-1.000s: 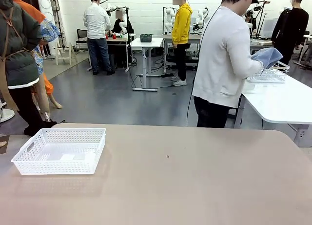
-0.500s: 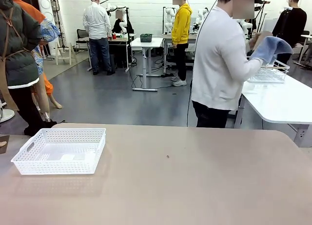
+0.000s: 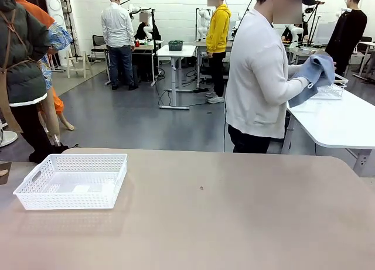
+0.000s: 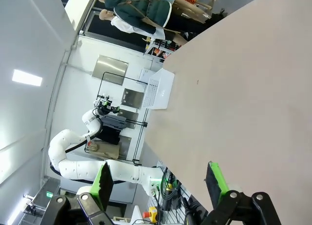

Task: Clean and organize the cups into the basket.
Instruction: Pick up the Organizing basket and move it to the center of the table, then pick up the Reusable plastic cup from the right side of the table and place it inside the Organizing basket.

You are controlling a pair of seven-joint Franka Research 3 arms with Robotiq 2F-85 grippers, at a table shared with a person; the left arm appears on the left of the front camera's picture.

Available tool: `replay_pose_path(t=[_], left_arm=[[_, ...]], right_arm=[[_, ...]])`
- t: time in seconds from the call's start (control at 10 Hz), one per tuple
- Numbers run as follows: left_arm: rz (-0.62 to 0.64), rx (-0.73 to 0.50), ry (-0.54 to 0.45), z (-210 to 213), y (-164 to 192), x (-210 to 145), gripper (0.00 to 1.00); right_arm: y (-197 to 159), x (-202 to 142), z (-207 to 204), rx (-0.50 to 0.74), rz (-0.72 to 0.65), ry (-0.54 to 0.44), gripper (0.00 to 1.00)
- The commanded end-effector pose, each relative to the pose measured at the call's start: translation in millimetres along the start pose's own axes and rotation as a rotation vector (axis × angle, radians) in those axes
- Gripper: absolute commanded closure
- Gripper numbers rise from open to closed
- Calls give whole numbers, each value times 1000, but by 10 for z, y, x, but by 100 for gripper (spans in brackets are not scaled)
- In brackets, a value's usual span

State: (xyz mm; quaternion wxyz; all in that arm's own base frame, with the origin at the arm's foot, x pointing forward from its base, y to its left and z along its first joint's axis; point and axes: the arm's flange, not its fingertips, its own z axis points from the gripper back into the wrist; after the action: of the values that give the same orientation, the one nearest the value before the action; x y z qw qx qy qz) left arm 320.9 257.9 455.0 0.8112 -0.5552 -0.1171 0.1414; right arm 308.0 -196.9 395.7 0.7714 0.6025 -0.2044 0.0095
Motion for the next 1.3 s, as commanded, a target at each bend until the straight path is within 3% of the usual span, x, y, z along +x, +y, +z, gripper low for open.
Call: replay_pose_path(t=[0.0, 1.2], left_arm=[[-9, -21, -6, 13, -3, -3, 0], [-9, -21, -6, 13, -3, -3, 0]], right_arm=[[-4, 10, -12, -7, -6, -1, 0], [-4, 10, -12, -7, -6, -1, 0]])
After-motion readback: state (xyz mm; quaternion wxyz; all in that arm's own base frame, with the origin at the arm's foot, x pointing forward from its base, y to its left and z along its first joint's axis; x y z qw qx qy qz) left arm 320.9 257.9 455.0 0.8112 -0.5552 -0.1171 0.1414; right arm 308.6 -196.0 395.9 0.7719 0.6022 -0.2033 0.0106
